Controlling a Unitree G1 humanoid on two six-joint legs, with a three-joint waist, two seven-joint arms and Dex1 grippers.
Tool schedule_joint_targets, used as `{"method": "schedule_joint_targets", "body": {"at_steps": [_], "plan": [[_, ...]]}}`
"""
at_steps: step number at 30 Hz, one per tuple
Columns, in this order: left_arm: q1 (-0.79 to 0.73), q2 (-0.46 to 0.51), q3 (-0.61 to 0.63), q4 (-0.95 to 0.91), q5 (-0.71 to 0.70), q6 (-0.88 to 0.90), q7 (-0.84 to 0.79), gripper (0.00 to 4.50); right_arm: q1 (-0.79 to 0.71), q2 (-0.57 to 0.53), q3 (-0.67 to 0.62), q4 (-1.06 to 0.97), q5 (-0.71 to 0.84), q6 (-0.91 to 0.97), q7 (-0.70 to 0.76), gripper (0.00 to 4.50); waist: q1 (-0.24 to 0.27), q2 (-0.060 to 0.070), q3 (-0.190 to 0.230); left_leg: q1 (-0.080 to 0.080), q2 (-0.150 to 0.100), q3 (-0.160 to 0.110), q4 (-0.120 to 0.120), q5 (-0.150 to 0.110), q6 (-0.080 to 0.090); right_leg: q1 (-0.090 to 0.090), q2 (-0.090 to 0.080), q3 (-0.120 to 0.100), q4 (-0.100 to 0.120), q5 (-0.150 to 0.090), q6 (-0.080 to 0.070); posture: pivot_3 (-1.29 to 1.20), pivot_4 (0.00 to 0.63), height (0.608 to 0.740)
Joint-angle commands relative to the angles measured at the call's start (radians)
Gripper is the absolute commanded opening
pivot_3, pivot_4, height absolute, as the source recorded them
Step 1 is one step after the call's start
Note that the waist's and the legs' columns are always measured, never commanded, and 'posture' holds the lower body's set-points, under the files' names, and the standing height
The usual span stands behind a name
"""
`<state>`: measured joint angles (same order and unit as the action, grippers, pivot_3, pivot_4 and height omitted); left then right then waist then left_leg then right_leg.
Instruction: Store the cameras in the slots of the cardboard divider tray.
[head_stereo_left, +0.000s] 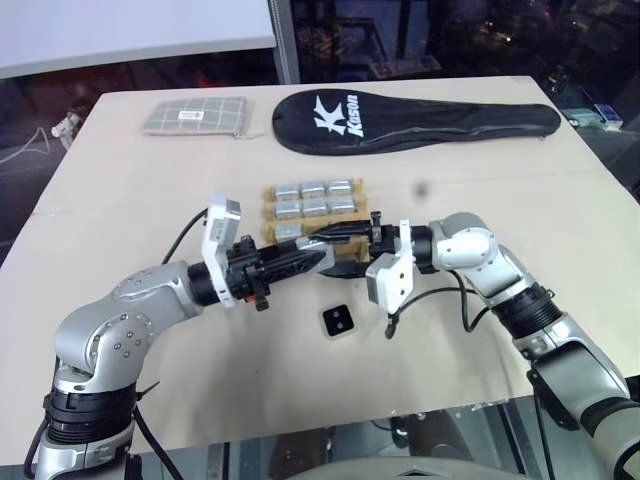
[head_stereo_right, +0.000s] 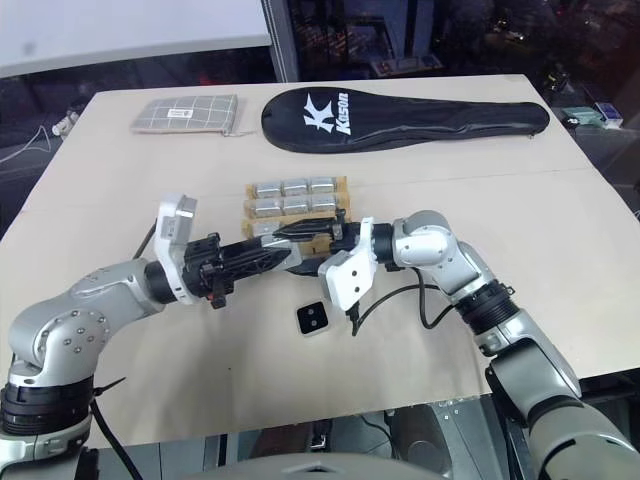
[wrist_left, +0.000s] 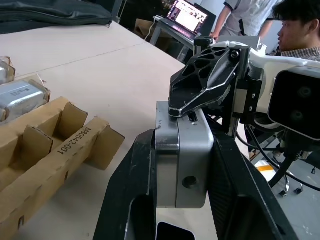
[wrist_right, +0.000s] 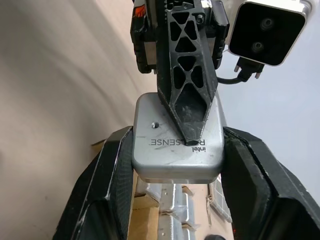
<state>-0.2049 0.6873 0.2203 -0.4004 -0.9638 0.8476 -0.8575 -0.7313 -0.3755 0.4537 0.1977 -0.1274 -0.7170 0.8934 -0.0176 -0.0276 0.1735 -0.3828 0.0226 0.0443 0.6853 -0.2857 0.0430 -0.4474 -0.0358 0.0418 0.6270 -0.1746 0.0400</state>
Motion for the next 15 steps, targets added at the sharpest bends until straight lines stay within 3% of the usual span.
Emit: {"method": "schedule_joint_targets", "body": {"at_steps": [1, 6, 11, 15], "plan": [[-0.025, 0.009, -0.006, 0.009, 0.009, -0.027, -0.026, 0.77, 0.012, -0.018, -0.001, -0.075, 0.047, 0.043, 0.032, 1.93, 0.000, 0.000, 0.000, 0.000, 0.000, 0.000, 0.000, 0.000, 0.000, 0.000, 0.000, 0.000, 0.000, 0.000, 0.000, 0.00, 0.150, 0.740], [-0.065, 0.013, -0.030, 0.061, 0.097, -0.137, -0.099, 0.77, 0.080, -0.065, -0.022, -0.153, 0.152, 0.214, 0.098, 4.35, 0.004, 0.000, 0.000, 0.000, 0.000, 0.001, 0.000, 0.000, 0.000, 0.000, 0.000, -0.001, 0.000, 0.000, 0.000, 0.00, 0.150, 0.740], [-0.151, -0.035, -0.039, 0.209, 0.182, -0.331, -0.225, 0.77, 0.257, -0.196, -0.129, -0.382, 0.451, 0.635, 0.152, 4.45, 0.014, -0.001, 0.000, -0.001, 0.000, 0.002, 0.000, 0.000, 0.000, 0.000, -0.001, -0.001, -0.001, 0.000, 0.000, 0.00, 0.150, 0.740], [-0.252, -0.045, -0.114, 0.420, 0.346, -0.550, -0.343, 0.77, 0.455, -0.380, -0.297, -0.565, 0.741, 0.995, 0.146, 4.45, 0.018, 0.001, 0.000, -0.001, -0.001, 0.003, 0.001, 0.000, 0.001, 0.000, -0.001, -0.001, -0.002, 0.000, 0.000, 0.00, 0.150, 0.740]]}}
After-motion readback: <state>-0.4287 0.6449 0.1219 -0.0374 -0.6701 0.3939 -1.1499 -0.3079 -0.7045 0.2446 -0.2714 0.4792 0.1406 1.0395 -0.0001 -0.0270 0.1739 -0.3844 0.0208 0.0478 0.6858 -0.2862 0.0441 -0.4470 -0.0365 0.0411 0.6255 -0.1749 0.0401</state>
